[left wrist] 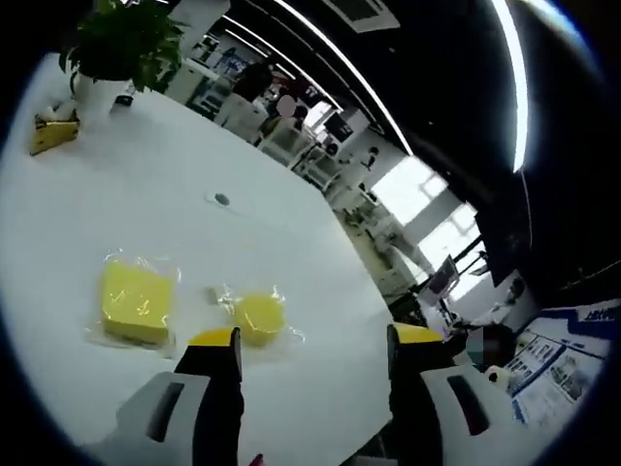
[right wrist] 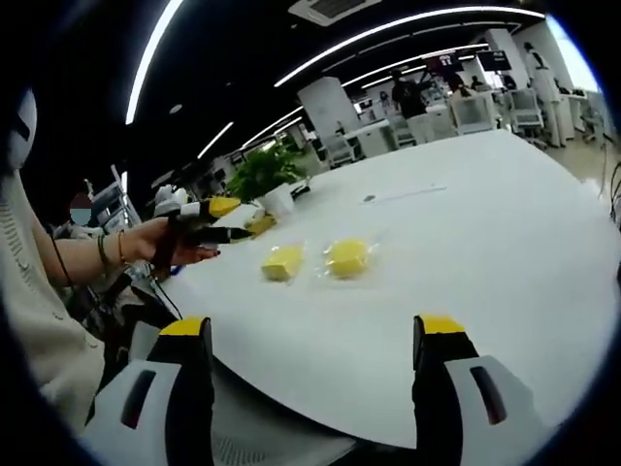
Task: Compare the silicone blocks by pressing each to a similar depth, holding the contact briefly, and releasing to observe deformation and rebound differences across the visible hardness samples.
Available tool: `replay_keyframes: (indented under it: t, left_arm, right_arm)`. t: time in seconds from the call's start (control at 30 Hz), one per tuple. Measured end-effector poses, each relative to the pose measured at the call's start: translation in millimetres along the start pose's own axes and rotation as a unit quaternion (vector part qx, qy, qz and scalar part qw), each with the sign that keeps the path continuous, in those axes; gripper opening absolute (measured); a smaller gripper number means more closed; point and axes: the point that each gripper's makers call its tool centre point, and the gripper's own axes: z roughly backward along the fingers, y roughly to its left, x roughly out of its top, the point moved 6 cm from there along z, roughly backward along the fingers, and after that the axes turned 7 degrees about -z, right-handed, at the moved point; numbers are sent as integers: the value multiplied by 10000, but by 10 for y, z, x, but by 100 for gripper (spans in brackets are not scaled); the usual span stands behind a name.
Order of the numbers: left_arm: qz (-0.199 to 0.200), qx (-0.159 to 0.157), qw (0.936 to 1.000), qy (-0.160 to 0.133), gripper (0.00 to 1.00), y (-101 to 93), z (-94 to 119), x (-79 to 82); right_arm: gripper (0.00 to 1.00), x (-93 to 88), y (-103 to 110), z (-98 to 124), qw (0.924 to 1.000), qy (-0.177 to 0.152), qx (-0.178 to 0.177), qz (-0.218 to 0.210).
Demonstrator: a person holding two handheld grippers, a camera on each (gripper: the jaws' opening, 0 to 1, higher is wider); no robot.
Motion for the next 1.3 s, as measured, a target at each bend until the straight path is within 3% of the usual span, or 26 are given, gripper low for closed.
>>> replay_keyframes:
  t: [0.33,0.43,0.63,0.7,1.3]
  left_arm:
    - [439,299,9984,189,63,322,-537,-67]
    - [772,422,9960,179,63,453,-668,-69]
    - [1052,527,9928,241,65,631,-873,-93]
    - [1407,576,9882,195,66,681,-938,-106]
    - [2011,726,9769,67,64,865,-1440,-182]
  right_arm:
    - [78,-38,-185,-113,9993,308,-20,-201]
    - [77,-23,-219,-153,9991,355,-10,-242]
    - [76,-9,-298,-206,9986,431,-63,-289]
    - [76,-17,-325,-219,9984,467,-92,-304]
    - [74,49,-415,-317,9981,439,-171,-385]
